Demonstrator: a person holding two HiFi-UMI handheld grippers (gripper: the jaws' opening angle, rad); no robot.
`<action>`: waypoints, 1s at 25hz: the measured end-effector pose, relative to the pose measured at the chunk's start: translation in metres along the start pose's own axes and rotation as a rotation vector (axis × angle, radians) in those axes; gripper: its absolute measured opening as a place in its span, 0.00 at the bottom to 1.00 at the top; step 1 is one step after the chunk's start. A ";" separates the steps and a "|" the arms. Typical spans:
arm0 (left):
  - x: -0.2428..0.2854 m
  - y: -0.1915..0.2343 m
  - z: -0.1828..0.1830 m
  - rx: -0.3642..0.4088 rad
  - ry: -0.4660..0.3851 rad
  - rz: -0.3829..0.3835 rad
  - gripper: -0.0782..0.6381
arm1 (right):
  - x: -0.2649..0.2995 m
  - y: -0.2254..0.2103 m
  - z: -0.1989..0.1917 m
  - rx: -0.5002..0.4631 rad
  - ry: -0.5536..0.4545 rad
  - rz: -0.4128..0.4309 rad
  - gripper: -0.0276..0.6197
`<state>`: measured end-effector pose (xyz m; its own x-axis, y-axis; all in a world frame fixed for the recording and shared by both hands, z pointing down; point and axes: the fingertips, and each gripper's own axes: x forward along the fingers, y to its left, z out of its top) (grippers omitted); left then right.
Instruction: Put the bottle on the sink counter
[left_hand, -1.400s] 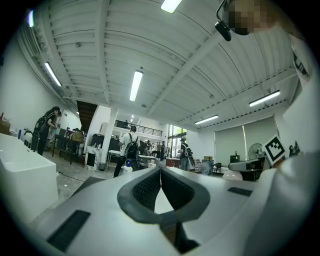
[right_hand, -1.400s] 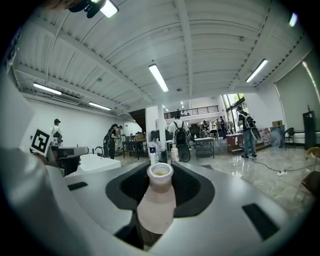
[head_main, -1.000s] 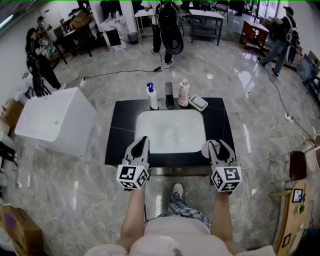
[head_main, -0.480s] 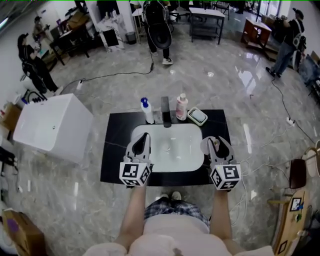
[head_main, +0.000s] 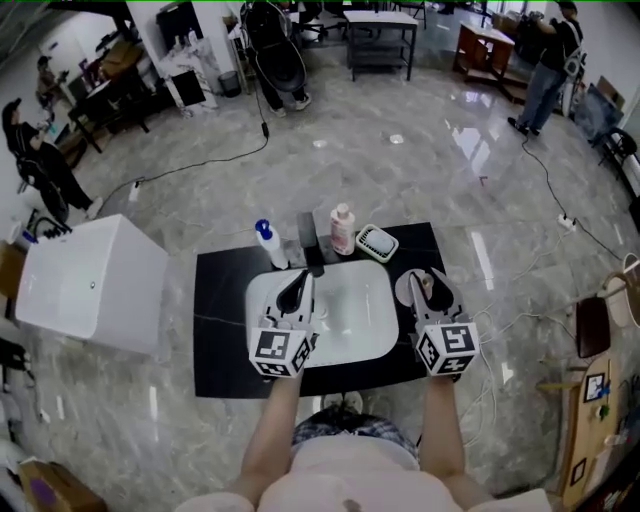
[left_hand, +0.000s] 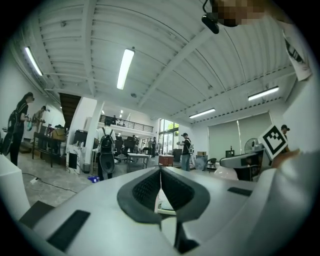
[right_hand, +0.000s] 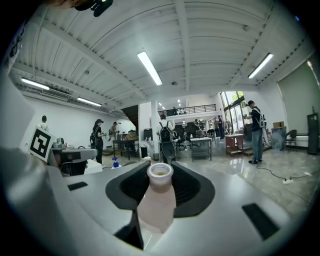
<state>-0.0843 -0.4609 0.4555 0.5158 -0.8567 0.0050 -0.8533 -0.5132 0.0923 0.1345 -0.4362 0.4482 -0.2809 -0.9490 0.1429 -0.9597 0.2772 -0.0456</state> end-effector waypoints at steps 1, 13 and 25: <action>0.012 -0.006 -0.002 -0.001 0.004 -0.021 0.15 | 0.005 -0.005 -0.001 -0.002 0.002 -0.010 0.26; 0.214 -0.083 -0.049 -0.010 0.093 -0.228 0.15 | 0.115 -0.119 -0.016 -0.017 0.029 -0.115 0.26; 0.363 -0.095 -0.161 -0.026 0.185 -0.199 0.15 | 0.233 -0.223 -0.104 -0.017 0.094 -0.138 0.26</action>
<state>0.1960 -0.7148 0.6084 0.6802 -0.7140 0.1659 -0.7329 -0.6667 0.1356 0.2826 -0.7035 0.5947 -0.1445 -0.9602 0.2388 -0.9889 0.1483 -0.0020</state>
